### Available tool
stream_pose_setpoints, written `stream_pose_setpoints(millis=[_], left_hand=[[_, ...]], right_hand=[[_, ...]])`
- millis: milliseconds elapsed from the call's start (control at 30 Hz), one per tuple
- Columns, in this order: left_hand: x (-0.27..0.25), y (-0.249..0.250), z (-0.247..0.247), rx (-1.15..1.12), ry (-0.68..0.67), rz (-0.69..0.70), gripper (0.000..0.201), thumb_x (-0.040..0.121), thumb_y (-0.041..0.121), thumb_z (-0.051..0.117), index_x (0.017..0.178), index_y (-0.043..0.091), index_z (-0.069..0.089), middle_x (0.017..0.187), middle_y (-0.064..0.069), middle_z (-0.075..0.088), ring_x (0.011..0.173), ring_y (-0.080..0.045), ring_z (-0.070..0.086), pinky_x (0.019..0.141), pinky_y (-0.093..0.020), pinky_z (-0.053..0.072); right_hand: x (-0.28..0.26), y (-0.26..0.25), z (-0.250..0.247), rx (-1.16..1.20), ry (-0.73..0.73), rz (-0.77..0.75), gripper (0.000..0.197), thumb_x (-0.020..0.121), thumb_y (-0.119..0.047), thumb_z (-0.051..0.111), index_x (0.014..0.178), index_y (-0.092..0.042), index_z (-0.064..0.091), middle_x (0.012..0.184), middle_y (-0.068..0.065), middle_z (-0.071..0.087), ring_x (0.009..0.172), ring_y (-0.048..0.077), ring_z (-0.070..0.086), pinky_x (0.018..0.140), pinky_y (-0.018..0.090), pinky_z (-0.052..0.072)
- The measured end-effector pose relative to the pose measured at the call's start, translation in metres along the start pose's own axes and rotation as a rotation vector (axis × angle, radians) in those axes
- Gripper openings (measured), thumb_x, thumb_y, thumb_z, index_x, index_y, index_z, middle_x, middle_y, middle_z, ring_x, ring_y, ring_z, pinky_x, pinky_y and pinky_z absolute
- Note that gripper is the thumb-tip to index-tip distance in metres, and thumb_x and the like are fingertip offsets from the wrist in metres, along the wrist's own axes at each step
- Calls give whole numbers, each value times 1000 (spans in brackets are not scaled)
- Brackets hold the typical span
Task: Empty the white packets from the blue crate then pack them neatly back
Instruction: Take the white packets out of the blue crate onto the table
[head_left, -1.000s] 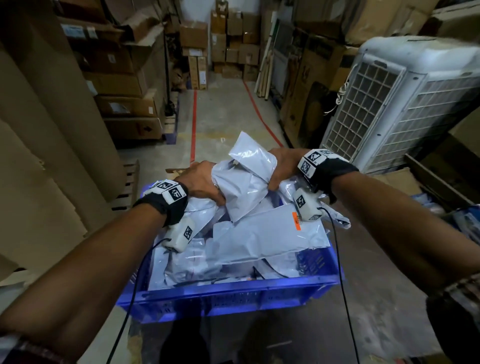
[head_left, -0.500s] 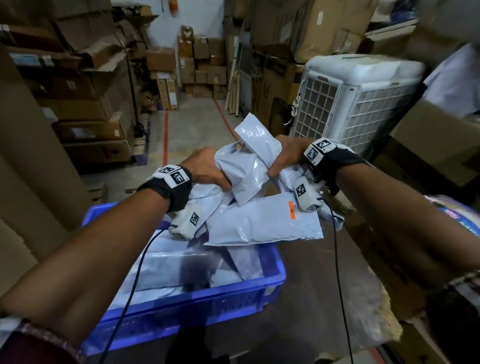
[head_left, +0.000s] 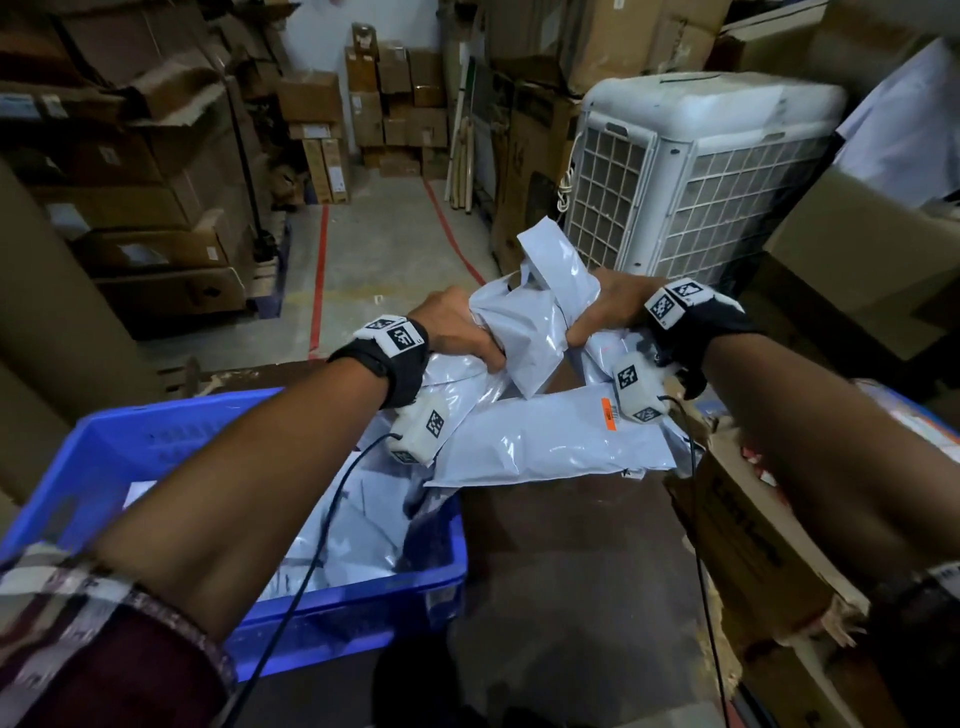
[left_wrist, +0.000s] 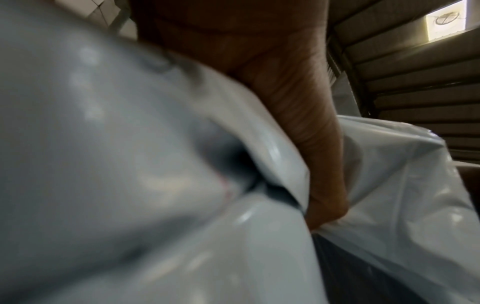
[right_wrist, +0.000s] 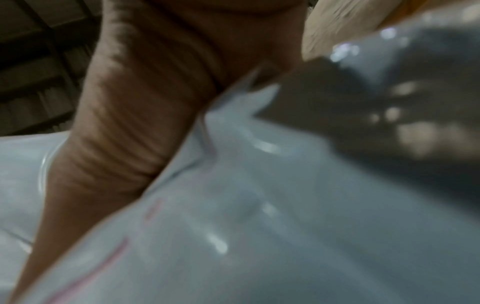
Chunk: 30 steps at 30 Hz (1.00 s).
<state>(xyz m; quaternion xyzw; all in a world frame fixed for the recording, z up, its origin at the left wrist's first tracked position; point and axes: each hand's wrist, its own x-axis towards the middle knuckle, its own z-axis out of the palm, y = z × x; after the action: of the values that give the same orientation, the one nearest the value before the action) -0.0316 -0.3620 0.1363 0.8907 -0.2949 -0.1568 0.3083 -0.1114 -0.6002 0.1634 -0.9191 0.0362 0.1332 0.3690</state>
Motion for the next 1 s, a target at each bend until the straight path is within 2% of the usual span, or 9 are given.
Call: stream_pose_setpoints(millis=[67, 233, 367, 433, 600, 700, 767, 867, 1000], left_hand=[[11, 8, 19, 8, -21, -19, 49, 32, 38, 86, 77, 21, 74, 81, 7, 75, 78, -14, 70, 68, -28, 59], [37, 18, 67, 76, -64, -101, 63, 29, 45, 86, 84, 17, 71, 86, 1, 73, 79, -18, 69, 70, -33, 61], [54, 18, 106, 59, -143, -208, 38, 43, 33, 91, 71, 14, 72, 68, 5, 67, 68, -18, 65, 45, -16, 44], [64, 15, 127, 43, -155, -263, 39, 47, 27, 92, 77, 10, 74, 71, 3, 65, 64, -13, 61, 42, -15, 37], [89, -4, 174, -34, -177, -376, 53, 35, 32, 91, 79, 8, 74, 81, -2, 72, 71, -15, 68, 54, -26, 56], [100, -16, 194, -95, -154, -445, 57, 28, 35, 92, 75, 9, 75, 82, -4, 74, 74, -18, 70, 65, -34, 62], [118, -42, 216, -155, -126, -456, 78, 26, 37, 95, 96, 9, 74, 92, -1, 71, 85, -15, 67, 71, -28, 58], [134, -75, 240, -194, 3, -452, 151, 4, 58, 91, 141, 19, 42, 129, -4, 58, 118, -23, 59, 94, -39, 54], [106, -41, 211, -178, 16, -576, 148, 29, 33, 98, 150, 9, 16, 145, -14, 39, 130, -31, 45, 107, -43, 43]], right_hand=[[-1, 26, -1, 30, 11, 29, 38, 65, -7, 89, 96, -19, 71, 91, -5, 76, 93, 21, 69, 94, 43, 53], [26, 114, 10, 28, 28, 134, 79, 36, -53, 96, 106, -26, 71, 106, 0, 74, 104, 23, 68, 98, 47, 52], [26, 151, 34, -48, 71, 283, 80, 42, -52, 94, 112, -24, 67, 110, -2, 69, 104, 20, 63, 99, 41, 49], [30, 169, 47, 1, 80, 299, 74, 49, -39, 94, 115, -19, 67, 113, 3, 68, 109, 24, 62, 99, 41, 49], [47, 205, 68, 2, 100, 376, 60, 71, -30, 87, 122, -9, 64, 122, 12, 64, 112, 29, 61, 88, 31, 46], [59, 219, 77, -13, 117, 399, 81, 68, -40, 86, 137, -15, 53, 134, 8, 58, 120, 29, 57, 94, 30, 45], [67, 224, 83, -29, 110, 383, 75, 73, -40, 83, 137, -16, 54, 136, 11, 58, 122, 30, 56, 99, 31, 45], [82, 224, 91, -81, 77, 359, 58, 81, -44, 74, 129, -17, 58, 134, 11, 60, 122, 30, 57, 102, 34, 45], [93, 219, 97, -172, 43, 292, 68, 87, -50, 65, 145, -24, 43, 152, 3, 43, 138, 26, 41, 115, 35, 30]])
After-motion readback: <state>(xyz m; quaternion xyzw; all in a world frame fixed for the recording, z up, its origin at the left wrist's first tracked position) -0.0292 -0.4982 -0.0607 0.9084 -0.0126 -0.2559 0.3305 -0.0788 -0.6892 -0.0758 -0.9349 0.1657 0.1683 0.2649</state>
